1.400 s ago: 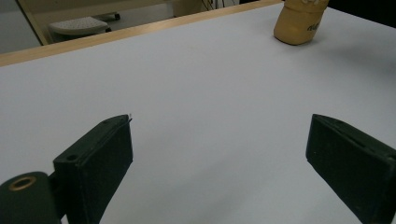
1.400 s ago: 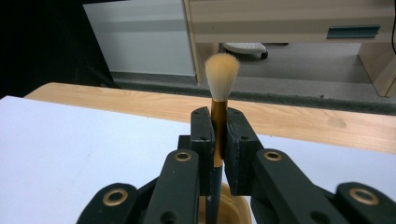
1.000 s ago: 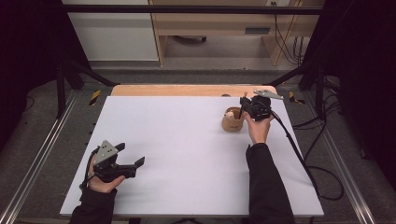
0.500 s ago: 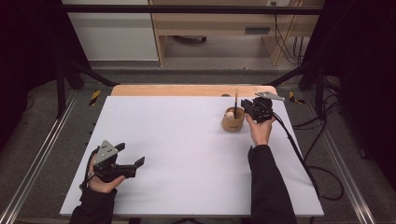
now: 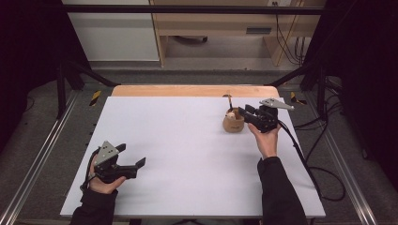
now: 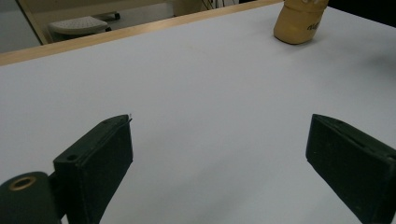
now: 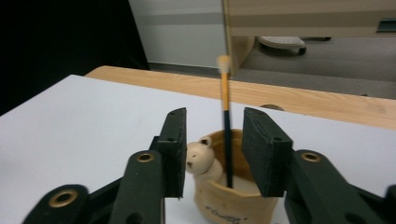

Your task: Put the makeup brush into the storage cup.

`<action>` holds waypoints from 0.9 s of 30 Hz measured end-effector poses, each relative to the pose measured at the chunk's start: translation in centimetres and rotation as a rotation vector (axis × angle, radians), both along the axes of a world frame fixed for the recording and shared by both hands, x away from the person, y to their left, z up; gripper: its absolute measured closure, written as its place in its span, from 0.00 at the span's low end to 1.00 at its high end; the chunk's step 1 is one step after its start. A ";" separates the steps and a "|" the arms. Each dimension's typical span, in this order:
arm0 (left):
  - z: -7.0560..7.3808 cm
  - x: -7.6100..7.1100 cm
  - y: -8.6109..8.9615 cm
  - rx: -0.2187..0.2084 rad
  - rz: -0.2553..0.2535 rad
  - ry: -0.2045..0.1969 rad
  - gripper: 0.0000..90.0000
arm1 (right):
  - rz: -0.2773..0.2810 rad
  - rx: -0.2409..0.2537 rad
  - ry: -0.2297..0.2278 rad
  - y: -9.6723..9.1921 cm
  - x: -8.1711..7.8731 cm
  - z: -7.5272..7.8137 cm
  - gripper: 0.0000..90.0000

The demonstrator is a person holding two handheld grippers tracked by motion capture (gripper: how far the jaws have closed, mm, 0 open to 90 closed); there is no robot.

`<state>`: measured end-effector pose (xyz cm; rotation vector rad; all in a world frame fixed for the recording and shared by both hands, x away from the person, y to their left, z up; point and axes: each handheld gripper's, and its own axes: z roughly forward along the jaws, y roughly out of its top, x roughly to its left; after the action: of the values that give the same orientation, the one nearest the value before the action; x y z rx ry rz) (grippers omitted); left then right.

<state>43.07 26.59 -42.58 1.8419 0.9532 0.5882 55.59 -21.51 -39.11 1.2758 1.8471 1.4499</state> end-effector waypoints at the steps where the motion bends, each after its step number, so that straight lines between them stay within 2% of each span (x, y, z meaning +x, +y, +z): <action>1: 0.0 0.0 0.0 -0.001 0.000 0.000 0.08 | 0.009 -0.002 0.000 0.0 -0.3 0.0 0.64; 4: 0.0 0.0 0.0 -0.002 0.001 0.000 0.08 | 0.027 -0.002 -0.016 -0.1 -1.3 0.2 0.62; 8: 0.0 0.0 0.0 -0.004 0.000 0.001 0.08 | 0.050 0.006 -0.014 -0.1 -2.4 0.4 0.56; 17: 0.1 -0.1 0.0 -0.012 0.001 -0.003 0.08 | 0.096 -0.024 -0.037 0.1 -4.7 0.3 0.46; 24: 0.2 -0.1 0.1 -0.011 -0.001 -0.005 0.08 | 0.131 -0.011 -0.056 -0.1 -6.3 0.5 0.36; 27: 0.2 -0.1 0.1 -0.012 0.000 -0.007 0.08 | 0.145 -0.021 -0.069 -0.2 -6.8 0.5 0.33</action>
<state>42.97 26.69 -42.35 1.8284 0.9509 0.5874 48.76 -21.75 -38.61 1.0877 1.9374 1.5250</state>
